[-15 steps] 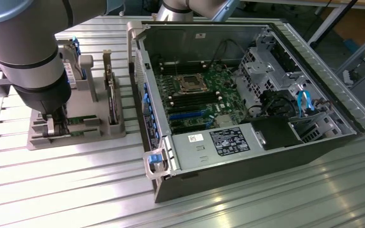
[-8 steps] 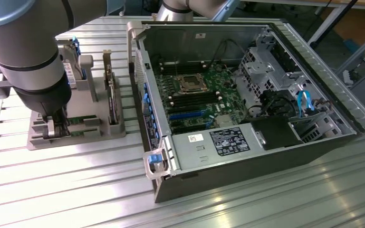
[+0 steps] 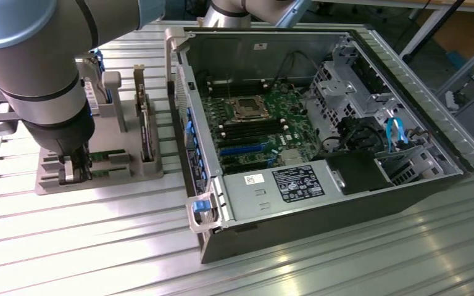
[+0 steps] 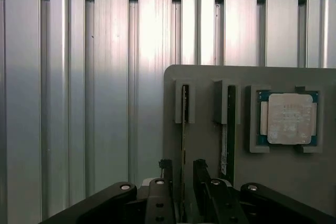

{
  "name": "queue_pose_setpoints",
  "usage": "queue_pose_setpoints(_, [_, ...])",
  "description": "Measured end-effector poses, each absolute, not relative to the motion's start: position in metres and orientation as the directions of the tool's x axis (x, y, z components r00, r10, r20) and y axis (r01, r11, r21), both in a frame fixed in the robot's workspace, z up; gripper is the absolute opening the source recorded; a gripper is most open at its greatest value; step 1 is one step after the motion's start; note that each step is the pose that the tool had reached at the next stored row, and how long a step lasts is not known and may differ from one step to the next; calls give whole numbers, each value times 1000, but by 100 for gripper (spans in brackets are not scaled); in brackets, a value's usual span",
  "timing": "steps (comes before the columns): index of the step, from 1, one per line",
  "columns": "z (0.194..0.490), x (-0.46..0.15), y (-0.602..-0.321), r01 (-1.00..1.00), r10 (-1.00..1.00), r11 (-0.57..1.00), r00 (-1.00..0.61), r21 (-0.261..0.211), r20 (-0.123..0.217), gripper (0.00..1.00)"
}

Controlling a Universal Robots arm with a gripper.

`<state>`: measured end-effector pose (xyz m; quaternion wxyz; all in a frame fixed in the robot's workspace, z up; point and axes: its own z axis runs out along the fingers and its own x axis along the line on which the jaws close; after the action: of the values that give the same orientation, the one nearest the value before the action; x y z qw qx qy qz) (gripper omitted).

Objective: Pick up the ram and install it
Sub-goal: 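Pick up the ram and move it above insertion slot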

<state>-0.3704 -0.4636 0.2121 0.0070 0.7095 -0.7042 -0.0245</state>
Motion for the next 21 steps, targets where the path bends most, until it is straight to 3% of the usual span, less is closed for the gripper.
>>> queue_pose_setpoints(21, [212,-352,-466,-999,-1000,-8,7,44,-25,30])
